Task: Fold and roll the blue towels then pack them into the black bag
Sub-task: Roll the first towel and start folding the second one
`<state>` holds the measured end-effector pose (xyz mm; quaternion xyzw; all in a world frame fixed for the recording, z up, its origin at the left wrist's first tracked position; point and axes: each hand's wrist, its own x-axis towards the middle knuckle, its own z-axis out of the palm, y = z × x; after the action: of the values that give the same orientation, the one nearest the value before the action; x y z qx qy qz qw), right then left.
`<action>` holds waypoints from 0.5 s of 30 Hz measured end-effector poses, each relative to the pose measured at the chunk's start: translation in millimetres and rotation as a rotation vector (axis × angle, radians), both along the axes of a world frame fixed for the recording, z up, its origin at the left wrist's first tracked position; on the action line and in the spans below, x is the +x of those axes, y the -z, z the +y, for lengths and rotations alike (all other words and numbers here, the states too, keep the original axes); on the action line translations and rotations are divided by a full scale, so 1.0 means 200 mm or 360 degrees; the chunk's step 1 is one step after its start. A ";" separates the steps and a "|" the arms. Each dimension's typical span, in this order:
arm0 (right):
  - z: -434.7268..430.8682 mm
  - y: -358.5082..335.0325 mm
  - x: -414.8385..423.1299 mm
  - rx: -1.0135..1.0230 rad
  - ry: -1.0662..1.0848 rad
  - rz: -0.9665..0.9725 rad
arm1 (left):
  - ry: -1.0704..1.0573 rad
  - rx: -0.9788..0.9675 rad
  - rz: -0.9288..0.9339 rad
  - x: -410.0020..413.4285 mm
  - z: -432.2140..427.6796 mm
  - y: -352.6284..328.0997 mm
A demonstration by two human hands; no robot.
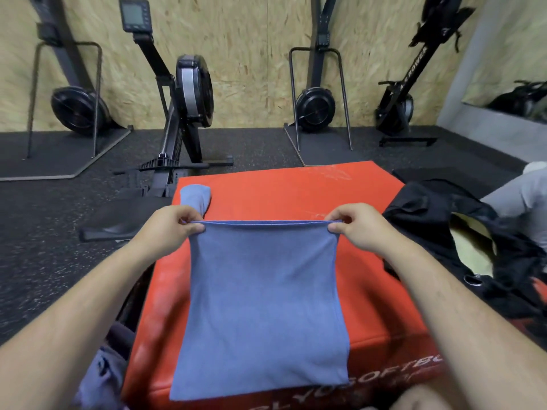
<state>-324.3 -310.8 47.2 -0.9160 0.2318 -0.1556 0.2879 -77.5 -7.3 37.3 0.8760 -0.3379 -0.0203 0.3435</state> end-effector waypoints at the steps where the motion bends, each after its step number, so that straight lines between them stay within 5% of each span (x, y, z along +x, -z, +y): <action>1: 0.01 -0.04 -0.03 0.0043 -0.0001 -0.0019 | -0.0017 -0.0032 0.0022 -0.02 0.02 -0.04; 9: 0.04 -0.42 0.04 0.0253 0.0104 -0.0139 | -0.0064 -0.0370 0.0274 -0.06 -0.06 -0.47; 15: 0.01 -0.74 0.15 -0.0003 0.0262 -0.0484 | -0.0115 -0.0608 0.0056 0.04 -0.14 -0.76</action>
<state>-294.2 -308.0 194.8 -0.8601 0.2598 -0.3156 0.3052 -70.4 -34.6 188.8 0.8060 -0.2979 0.0412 0.5098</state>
